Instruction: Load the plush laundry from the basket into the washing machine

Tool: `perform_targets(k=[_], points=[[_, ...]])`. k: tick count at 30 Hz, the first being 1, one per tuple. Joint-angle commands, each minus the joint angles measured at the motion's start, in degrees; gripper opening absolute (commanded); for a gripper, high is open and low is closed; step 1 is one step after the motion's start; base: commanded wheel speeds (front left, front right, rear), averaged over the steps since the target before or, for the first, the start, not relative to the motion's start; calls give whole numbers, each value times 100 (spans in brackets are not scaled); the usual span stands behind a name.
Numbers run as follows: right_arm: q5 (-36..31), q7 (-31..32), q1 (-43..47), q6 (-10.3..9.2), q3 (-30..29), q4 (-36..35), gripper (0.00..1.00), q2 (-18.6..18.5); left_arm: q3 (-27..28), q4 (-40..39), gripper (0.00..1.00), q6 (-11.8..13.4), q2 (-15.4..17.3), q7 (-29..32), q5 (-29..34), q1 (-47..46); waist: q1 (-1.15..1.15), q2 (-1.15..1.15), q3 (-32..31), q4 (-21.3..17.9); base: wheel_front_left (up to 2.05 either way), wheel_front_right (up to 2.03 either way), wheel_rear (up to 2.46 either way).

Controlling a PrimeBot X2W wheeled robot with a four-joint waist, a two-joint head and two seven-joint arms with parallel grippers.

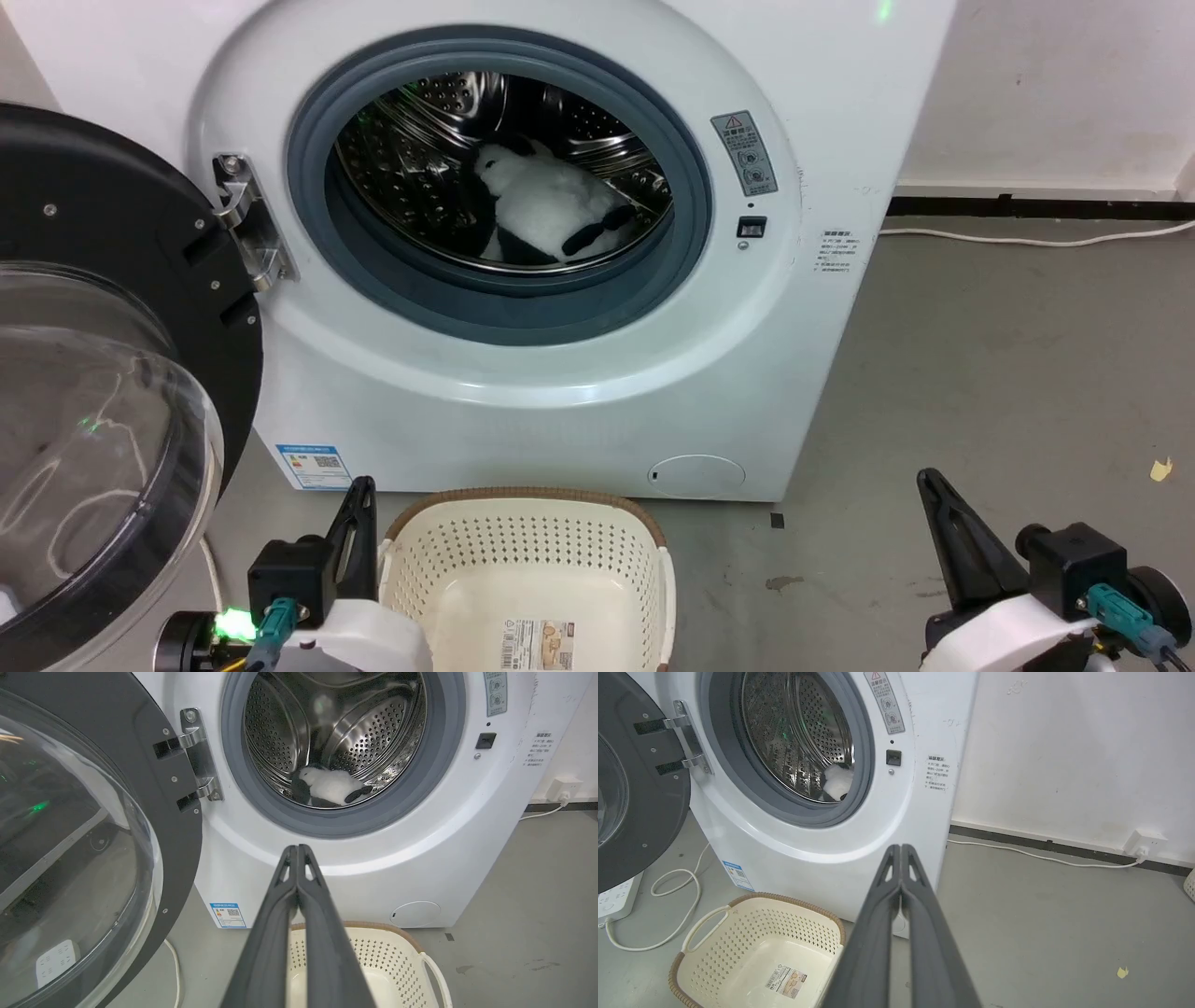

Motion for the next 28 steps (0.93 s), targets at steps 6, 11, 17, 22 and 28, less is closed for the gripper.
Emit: perform_targets(k=[6,11,17,22,28], points=[[-82,86,-105,-5,22,-24,0,36,38,-75,0,-39,-7,83,83,-87,0,0,-9,-15,0,0,0],[-110,144,-117,-5,30,-26,0,39,56,-106,0,-51,-9,141,116,-94,0,0,-16,-27,0,0,0],[-144,215,-131,-5,40,-28,0,43,77,-143,0,-64,-10,211,156,-102,0,0,-25,-42,0,0,0],[-172,274,-144,-5,48,-30,0,46,94,-174,0,-75,-12,270,190,-109,0,0,-33,-54,0,0,0],[-188,309,-151,-5,53,-31,0,48,105,-193,0,-82,-13,305,210,-113,0,0,-38,-62,0,0,0]])
